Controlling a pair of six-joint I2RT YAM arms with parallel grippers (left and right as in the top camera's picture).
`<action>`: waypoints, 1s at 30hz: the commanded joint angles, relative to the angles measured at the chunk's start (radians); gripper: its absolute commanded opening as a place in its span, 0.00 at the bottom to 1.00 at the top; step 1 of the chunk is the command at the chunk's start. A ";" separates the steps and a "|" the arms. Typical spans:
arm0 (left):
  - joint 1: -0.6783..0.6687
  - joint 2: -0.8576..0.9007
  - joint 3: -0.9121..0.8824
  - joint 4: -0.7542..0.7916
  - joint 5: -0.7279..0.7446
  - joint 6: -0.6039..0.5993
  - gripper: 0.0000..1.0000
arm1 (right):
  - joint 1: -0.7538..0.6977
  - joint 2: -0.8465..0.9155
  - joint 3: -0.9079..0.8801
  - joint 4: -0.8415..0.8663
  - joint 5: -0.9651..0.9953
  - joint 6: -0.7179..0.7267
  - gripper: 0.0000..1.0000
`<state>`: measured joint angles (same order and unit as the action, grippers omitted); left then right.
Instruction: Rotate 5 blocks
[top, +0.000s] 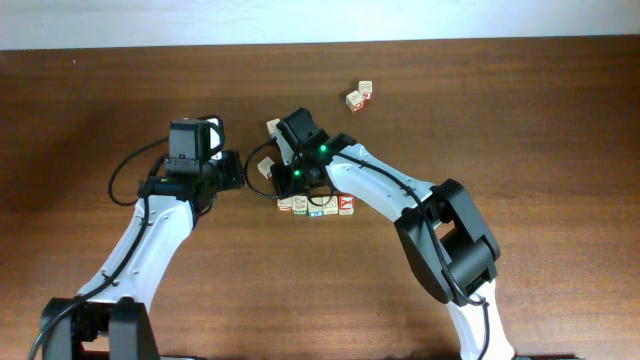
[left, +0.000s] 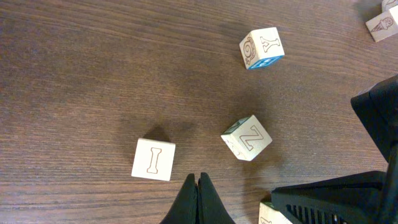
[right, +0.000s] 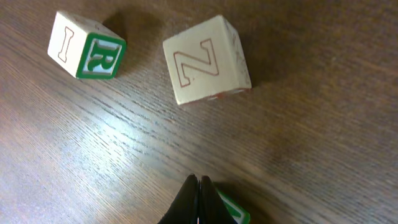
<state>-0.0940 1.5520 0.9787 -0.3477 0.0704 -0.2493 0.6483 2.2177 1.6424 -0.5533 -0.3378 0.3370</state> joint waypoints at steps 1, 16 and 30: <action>-0.002 -0.002 0.011 -0.006 -0.008 0.019 0.00 | 0.007 0.018 0.012 -0.016 0.009 0.005 0.04; -0.002 -0.002 0.011 -0.007 -0.008 0.019 0.00 | 0.007 0.018 0.012 -0.043 -0.023 0.005 0.04; -0.002 -0.002 0.011 -0.006 -0.008 0.019 0.00 | 0.002 0.008 0.015 -0.048 -0.024 0.012 0.04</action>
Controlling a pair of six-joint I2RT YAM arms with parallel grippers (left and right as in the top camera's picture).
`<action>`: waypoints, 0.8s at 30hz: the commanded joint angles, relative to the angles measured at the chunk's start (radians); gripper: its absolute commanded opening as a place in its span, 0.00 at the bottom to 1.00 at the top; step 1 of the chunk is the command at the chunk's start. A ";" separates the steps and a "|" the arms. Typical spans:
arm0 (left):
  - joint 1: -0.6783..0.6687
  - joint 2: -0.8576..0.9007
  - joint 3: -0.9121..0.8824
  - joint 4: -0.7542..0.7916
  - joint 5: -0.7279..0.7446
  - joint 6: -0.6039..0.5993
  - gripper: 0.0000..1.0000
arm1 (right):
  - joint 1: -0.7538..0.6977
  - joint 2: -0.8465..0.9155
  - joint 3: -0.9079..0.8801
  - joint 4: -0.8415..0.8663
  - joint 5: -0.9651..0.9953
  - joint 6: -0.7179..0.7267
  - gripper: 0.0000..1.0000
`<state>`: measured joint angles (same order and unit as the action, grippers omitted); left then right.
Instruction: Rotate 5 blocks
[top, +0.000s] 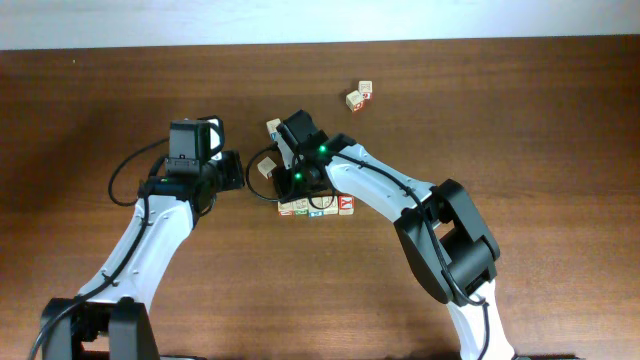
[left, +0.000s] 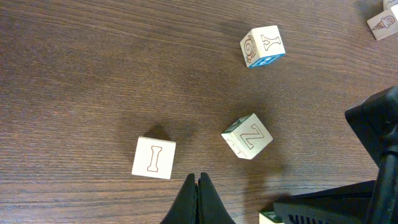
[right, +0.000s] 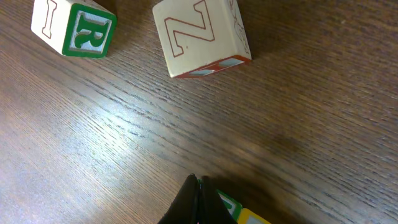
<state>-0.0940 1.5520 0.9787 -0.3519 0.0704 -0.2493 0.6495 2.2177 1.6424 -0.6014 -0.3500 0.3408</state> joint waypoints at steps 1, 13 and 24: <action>-0.002 -0.002 0.011 -0.002 -0.008 0.019 0.00 | -0.007 0.000 0.025 -0.002 -0.013 0.008 0.04; -0.002 -0.002 0.011 -0.002 -0.008 0.019 0.00 | -0.052 0.006 0.058 -0.066 0.011 0.009 0.04; -0.002 -0.002 0.011 -0.010 -0.008 0.019 0.00 | -0.031 -0.005 0.058 -0.106 0.058 0.035 0.04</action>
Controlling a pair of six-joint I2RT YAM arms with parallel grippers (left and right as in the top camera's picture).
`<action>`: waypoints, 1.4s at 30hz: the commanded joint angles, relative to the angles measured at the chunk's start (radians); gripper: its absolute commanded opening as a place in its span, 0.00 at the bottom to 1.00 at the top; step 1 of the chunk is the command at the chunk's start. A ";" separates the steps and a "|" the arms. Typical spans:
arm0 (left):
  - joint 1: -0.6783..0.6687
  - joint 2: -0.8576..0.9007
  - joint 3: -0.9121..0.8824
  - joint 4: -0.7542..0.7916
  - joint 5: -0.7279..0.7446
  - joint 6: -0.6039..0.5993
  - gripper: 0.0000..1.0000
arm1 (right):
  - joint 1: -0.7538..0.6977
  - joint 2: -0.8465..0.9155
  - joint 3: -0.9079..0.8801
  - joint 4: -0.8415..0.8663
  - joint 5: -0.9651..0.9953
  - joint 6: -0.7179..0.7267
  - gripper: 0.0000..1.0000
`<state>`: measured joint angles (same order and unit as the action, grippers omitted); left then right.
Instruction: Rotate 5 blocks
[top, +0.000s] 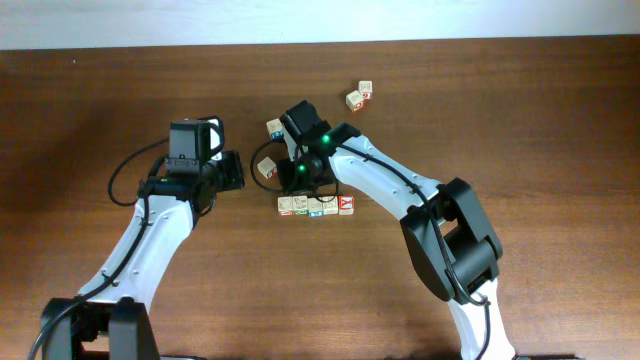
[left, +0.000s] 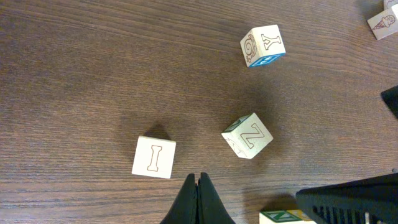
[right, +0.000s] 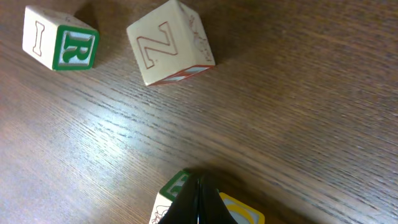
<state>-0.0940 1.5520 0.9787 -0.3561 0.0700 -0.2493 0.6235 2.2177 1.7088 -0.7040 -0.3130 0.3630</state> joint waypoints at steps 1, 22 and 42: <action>-0.002 -0.002 0.011 -0.008 -0.008 0.019 0.00 | -0.009 -0.028 -0.008 -0.004 0.031 0.013 0.04; -0.002 -0.002 0.011 -0.010 -0.007 0.019 0.00 | 0.037 -0.188 -0.153 -0.332 0.093 0.077 0.04; -0.002 -0.002 0.008 -0.009 -0.007 0.019 0.00 | -0.004 -0.133 -0.222 -0.189 0.029 0.117 0.04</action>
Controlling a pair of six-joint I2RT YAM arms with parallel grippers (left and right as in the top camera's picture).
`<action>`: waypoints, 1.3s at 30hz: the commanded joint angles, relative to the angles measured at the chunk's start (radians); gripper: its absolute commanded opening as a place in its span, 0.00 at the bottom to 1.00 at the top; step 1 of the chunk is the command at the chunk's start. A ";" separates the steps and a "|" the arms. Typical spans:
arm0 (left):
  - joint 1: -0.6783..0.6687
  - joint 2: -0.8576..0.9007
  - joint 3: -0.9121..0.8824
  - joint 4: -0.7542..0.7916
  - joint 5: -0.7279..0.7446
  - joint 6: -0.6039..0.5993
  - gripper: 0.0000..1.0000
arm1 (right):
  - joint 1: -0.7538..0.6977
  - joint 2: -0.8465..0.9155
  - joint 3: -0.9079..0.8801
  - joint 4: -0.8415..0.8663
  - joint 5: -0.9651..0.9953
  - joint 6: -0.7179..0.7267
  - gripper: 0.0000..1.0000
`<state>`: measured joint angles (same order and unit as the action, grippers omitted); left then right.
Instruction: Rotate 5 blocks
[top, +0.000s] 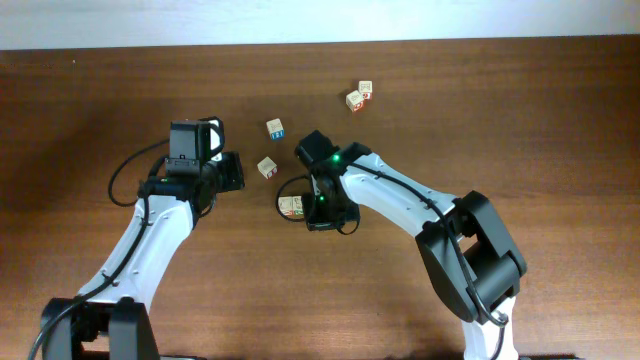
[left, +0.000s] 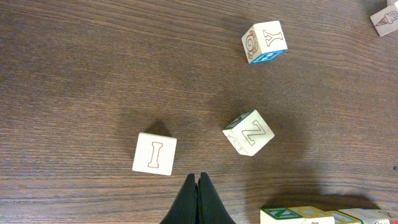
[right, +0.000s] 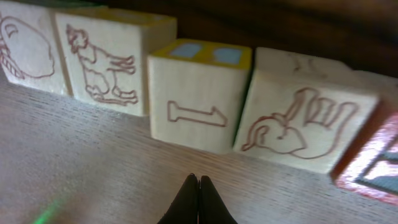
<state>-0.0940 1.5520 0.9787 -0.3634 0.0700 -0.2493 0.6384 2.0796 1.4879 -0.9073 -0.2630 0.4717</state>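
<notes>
A row of picture blocks (right: 199, 102) fills the right wrist view from the side. My right gripper (right: 199, 180) is shut and empty, low at the table just short of the middle block. Overhead, that gripper (top: 325, 214) covers most of the row; only the left end block (top: 291, 207) shows. The loose Z block (left: 249, 132), I block (left: 154, 154) and Y block (left: 265, 42) lie beyond my left gripper (left: 199, 178), which is shut and empty. Overhead the Z block (top: 267, 167) and Y block (top: 274, 129) show; the I block is hidden under the left wrist (top: 228, 172).
Two more blocks (top: 358, 96) sit together at the back of the brown wooden table (top: 520, 120). The row's left end (left: 292, 216) shows at the bottom right of the left wrist view.
My right gripper has moved from beside the Z block down to the row, now low and facing its side faces. The right arm no longer shows in the left wrist view. The left arm is unchanged.
My right gripper, shut, was near the Z block at the row's left end at the two oldest moments. Then it stood slightly farther back with the whole row showing overhead. Now it sits over the row. The I, Z and Y blocks kept their places.
</notes>
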 joint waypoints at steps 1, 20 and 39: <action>-0.002 -0.002 0.008 -0.002 -0.007 0.019 0.00 | -0.023 0.005 -0.001 0.022 -0.021 0.009 0.04; -0.002 -0.002 0.008 -0.011 -0.007 0.019 0.00 | -0.031 0.005 0.000 0.063 -0.040 0.009 0.04; -0.002 -0.002 0.008 -0.032 -0.003 0.019 0.00 | -0.032 0.003 0.018 0.074 -0.048 0.006 0.04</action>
<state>-0.0940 1.5520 0.9787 -0.3939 0.0704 -0.2493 0.6136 2.0800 1.4883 -0.8085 -0.2981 0.4721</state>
